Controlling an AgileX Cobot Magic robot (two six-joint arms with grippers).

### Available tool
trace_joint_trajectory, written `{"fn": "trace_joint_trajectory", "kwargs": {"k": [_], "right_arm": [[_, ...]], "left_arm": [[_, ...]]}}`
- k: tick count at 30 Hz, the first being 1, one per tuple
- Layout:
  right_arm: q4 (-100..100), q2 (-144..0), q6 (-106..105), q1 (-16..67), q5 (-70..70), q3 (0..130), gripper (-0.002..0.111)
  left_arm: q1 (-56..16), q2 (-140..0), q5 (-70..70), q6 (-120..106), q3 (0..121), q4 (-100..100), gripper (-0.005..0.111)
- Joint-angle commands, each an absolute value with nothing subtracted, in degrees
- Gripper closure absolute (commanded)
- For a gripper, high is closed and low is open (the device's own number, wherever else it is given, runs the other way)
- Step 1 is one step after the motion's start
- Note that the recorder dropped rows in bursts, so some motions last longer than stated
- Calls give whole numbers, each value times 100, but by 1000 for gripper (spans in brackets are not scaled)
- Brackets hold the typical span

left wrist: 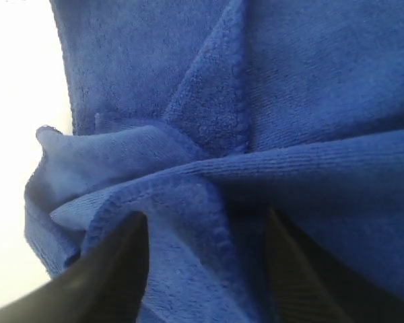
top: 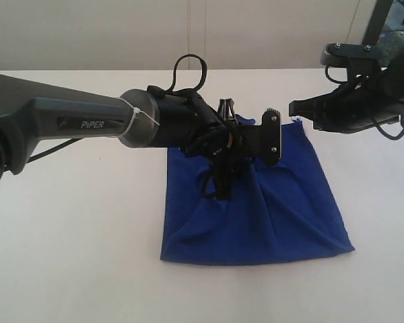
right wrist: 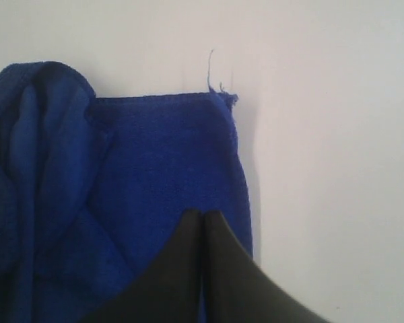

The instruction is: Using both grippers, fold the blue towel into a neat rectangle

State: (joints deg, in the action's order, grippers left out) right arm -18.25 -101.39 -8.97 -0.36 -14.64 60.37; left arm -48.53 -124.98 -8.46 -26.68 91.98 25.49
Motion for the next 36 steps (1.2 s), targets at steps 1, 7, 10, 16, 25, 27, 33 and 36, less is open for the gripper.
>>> {"fn": "trace_joint_trajectory", "kwargs": {"k": [1,7,10,16,25,27,33,36], "right_arm": [[-1861,-10139,-867,-60,-1408,6068,108],[-1861,-10139,-867,-60,-1408,6068,108],[-1861,-10139,-867,-60,-1419,6068,108],[-1938,-10139,-857,-60,-1452,6068,108],[-1952,-10139,-857,-60,-1463,6068,108],[-1952,-10139,-857,-60,-1463,6068,108],[-1952,-10139,-857,-60,-1463,6068,108],[-1952,-10139,-857,-60,-1463,6068,108]], "left_arm": [[-4878,-12475,-842,-2704,9194,2585,49],[-4856,-12538,-687,-2730,9194,2656,50],[-4856,-12573,-676,-2837,9194,3042,52],[-4823,-12573,-652,-2837,9206,3344,60],[-4797,-12573,-474,-2837,9206,3344,65],[-4797,-12573,-388,-2789,9206,3344,65],[-4808,-12573,-184,-2566,9206,3344,65],[-4808,-12573,-132,-2553,9206,3344,65]]}}
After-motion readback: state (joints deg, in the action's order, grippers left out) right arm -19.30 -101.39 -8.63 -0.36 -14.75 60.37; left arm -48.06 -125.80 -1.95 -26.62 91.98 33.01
